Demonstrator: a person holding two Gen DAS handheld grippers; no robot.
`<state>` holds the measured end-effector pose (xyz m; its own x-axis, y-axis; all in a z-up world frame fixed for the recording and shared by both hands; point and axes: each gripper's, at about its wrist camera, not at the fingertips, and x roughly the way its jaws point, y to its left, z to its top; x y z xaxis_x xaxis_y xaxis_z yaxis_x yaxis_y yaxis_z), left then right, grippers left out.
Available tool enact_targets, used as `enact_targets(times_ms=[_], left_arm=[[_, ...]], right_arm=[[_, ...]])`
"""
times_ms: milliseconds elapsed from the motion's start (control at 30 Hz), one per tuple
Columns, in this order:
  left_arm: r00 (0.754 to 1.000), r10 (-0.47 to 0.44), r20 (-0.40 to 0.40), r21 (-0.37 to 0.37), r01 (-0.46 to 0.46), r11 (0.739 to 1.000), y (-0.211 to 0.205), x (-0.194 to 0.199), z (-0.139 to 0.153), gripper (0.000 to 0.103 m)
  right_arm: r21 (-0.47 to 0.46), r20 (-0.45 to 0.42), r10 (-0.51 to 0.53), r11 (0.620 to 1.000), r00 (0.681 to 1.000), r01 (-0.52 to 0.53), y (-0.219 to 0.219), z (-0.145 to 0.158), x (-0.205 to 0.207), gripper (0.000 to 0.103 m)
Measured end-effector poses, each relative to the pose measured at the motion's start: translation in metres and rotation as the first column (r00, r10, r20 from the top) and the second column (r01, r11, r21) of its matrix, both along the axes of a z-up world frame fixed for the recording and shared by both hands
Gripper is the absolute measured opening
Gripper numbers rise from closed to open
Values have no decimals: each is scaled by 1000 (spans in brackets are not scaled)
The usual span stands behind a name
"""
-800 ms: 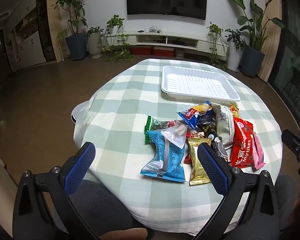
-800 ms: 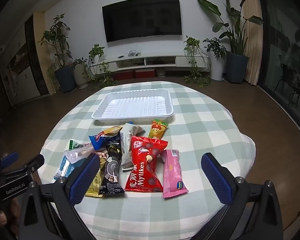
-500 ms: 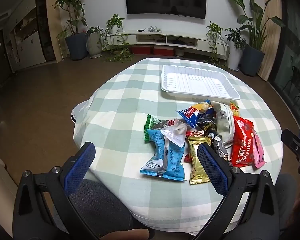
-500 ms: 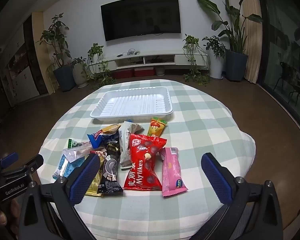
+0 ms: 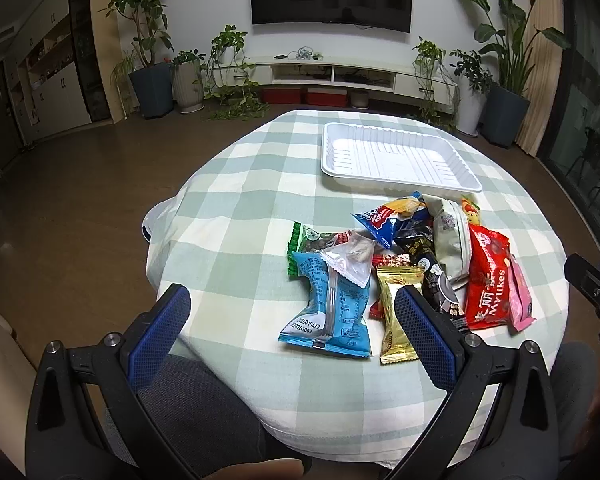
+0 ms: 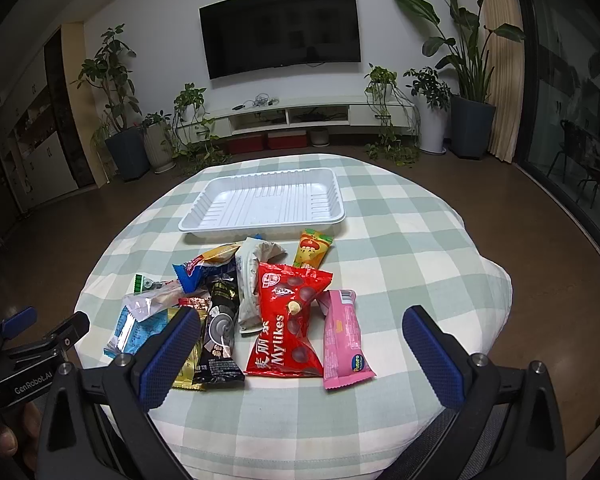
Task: Organize snacks
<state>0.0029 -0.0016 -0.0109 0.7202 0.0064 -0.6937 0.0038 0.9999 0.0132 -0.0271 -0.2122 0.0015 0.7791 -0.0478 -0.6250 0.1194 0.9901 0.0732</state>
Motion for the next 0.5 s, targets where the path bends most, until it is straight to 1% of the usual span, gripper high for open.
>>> enact_targets(times_ms=[500], left_arm=[[1000, 2, -7, 5, -2, 1000, 0, 0, -4, 103]], right_arm=[[2, -7, -4, 1000, 1000, 4, 0, -1, 1, 103]])
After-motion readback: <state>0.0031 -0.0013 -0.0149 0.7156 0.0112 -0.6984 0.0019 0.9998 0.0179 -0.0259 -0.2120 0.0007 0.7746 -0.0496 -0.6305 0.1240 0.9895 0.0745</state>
